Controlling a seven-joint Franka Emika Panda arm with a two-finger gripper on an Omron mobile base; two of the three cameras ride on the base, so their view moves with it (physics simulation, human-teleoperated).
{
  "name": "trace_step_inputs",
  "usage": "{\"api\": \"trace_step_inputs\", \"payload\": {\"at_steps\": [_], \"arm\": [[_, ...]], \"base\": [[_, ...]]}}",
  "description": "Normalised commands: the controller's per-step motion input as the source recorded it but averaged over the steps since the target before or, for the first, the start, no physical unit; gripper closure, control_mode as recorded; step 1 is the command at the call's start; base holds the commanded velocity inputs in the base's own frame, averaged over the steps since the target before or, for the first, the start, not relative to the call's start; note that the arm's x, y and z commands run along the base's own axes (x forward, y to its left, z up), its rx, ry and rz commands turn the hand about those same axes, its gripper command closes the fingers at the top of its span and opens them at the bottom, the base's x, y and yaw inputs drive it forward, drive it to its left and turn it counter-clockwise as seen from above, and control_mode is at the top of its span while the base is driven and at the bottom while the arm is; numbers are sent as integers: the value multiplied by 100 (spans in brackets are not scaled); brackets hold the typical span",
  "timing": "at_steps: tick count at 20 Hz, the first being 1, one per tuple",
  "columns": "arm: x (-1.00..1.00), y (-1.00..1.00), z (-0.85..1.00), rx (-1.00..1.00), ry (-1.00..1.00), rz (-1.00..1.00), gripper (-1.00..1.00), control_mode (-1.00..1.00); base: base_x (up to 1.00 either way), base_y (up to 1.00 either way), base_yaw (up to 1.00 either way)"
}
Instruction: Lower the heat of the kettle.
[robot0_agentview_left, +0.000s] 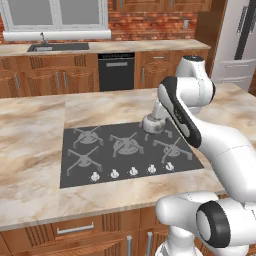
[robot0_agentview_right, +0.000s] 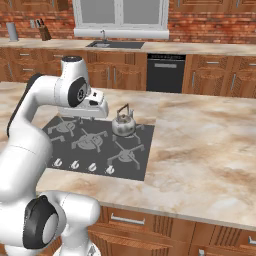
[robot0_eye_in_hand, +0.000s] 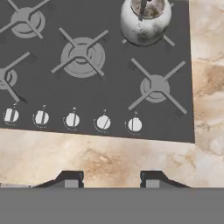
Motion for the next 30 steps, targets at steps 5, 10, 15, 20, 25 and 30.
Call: {"api": "trace_step_inputs", "payload": {"at_steps": [5,10,15,20,25,30], "arm": [[-10,0,-2,0,-1,0,-100,-100],[-26,0,-20,0,-7,17,-100,-100],[-28,5,-18,-8,-8,39,-100,-100],[-4,20,-23,-20,-2,47,-100,-100],[0,18,-29,-26,0,53,-100,-100],[6,0,-23,-14,3,61,-100,-100]], "base": [[0,0,0],[0,0,0],[0,0,0],[0,0,0],[0,0,0],[0,0,0]]}}
